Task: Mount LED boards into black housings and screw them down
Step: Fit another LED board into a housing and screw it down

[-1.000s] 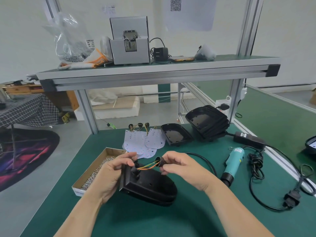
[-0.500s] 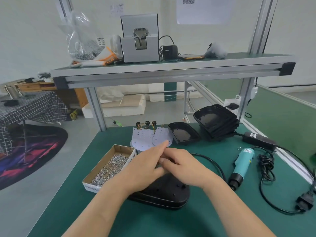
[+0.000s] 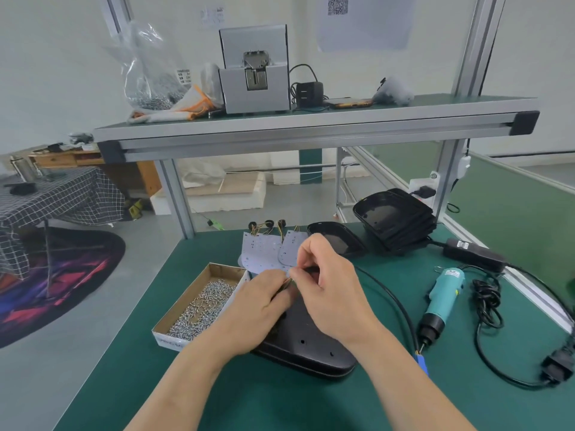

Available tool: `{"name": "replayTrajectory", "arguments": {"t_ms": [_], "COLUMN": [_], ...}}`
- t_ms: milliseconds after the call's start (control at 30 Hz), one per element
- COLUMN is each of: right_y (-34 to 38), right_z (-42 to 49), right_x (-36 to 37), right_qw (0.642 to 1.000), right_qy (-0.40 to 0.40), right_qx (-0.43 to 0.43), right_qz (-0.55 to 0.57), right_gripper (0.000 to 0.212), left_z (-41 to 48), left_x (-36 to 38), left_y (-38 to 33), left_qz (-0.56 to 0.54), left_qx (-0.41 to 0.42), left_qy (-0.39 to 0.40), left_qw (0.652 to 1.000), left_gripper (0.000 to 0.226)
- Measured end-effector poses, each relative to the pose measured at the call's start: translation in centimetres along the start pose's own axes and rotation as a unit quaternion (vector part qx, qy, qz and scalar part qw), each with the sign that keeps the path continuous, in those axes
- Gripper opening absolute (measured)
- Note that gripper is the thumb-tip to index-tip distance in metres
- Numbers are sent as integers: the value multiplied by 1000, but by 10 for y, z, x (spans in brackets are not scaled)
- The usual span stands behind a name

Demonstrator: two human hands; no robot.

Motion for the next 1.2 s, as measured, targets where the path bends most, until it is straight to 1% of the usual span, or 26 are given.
{"name": "replayTrajectory", "arguments": {"t_ms": [133, 167, 200, 233, 267, 300, 333, 367, 400, 500, 567, 600, 633, 667, 733, 767, 800, 833, 867, 900, 967, 1033, 1067, 1133, 1167, 1200], "right_y": [3, 3, 4, 4, 4, 3, 2, 1, 0, -3, -6, -6, -5, -4, 3, 9, 15, 18, 20, 20, 19, 18, 15, 7, 1, -4], "right_z": [6, 6, 5, 4, 3, 3, 3, 3, 3, 3, 2, 3, 4, 6, 8, 8, 8, 7, 6, 5, 6, 9, 11, 14, 15, 14], "right_x": [-12, -14, -14, -14, -13, -13, -12, -12, -12, -13, -18, -22, -26, -30, -34, -33, -31, -27, -24, -22, -22, -24, -27, -33, -36, -39], "right_qw": [1000, 1000, 1000, 999, 999, 999, 999, 999, 999, 999, 998, 998, 997, 992, 967, 946, 923, 904, 897, 895, 893, 907, 916, 937, 946, 952], "right_qy": [-22, -23, -25, -27, -28, -28, -29, -31, -35, -49, -58, -56, -46, -28, 22, 55, 91, 127, 154, 172, 212, 249, 257, 248, 240, 234], "right_qx": [-12, -14, -17, -17, -17, -17, -17, -17, -15, 14, 30, 26, 13, -3, -38, -47, -54, -56, -57, -54, -24, 22, 45, 83, 95, 105], "right_qz": [2, 0, -5, -7, -8, -9, -12, -17, -20, 2, 6, -18, -65, -123, -251, -315, -371, -405, -411, -409, -396, -340, -305, -232, -197, -166], "right_gripper": [28, 28, 28, 27, 27, 27, 28, 28, 28, 25, 19, 14, 8, 6, 32, 41, 44, 41, 37, 35, 36, 31, 30, 33, 31, 29], "left_z": [-5, -6, -7, -8, -9, -10, -10, -11, -11, -9, -8, -6, -4, -2, 4, 6, 7, 8, 8, 8, 8, 8, 6, 2, -1, -4], "left_x": [3, 5, 6, 7, 7, 7, 6, 6, 5, 9, 13, 13, 14, 14, 16, 16, 16, 16, 17, 18, 18, 19, 18, 12, 6, -1], "left_y": [16, 21, 25, 28, 29, 29, 30, 30, 29, 30, 28, 25, 21, 19, 11, 6, 2, 0, -3, -5, -11, -14, -14, -13, -11, -10], "left_qz": [63, 58, 38, 8, -4, -13, -33, -55, -65, -73, -76, -69, -57, -46, -21, -9, 1, 15, 24, 31, 33, 18, 7, -17, -45, -93], "left_qx": [-47, -69, -82, -76, -58, -49, -56, -67, -76, -76, -75, -71, -73, -70, -60, -63, -70, -77, -81, -86, -87, -80, -76, -70, -70, -74], "left_qy": [17, 7, -1, 5, 17, 29, 36, 32, 25, -17, -68, -97, -115, -125, -132, -134, -136, -138, -143, -145, -153, -140, -123, -81, -60, -47], "left_qw": [997, 996, 996, 997, 998, 998, 997, 996, 995, 994, 992, 990, 989, 989, 989, 989, 988, 987, 986, 985, 984, 987, 989, 994, 995, 992], "left_gripper": [54, 51, 41, 26, 22, 27, 27, 21, 19, 34, 27, 22, 20, 20, 18, 11, 5, 15, 25, 30, 26, 25, 32, 58, 68, 73]}}
Point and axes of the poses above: each hand's wrist, its own z-axis towards the middle knuckle, its own x-axis out of the palm, y = z × x, the point moved 1 cm from there along z, towards the middle knuckle, and after that the axes turned 5 degrees about -z, right-handed, at the moved point
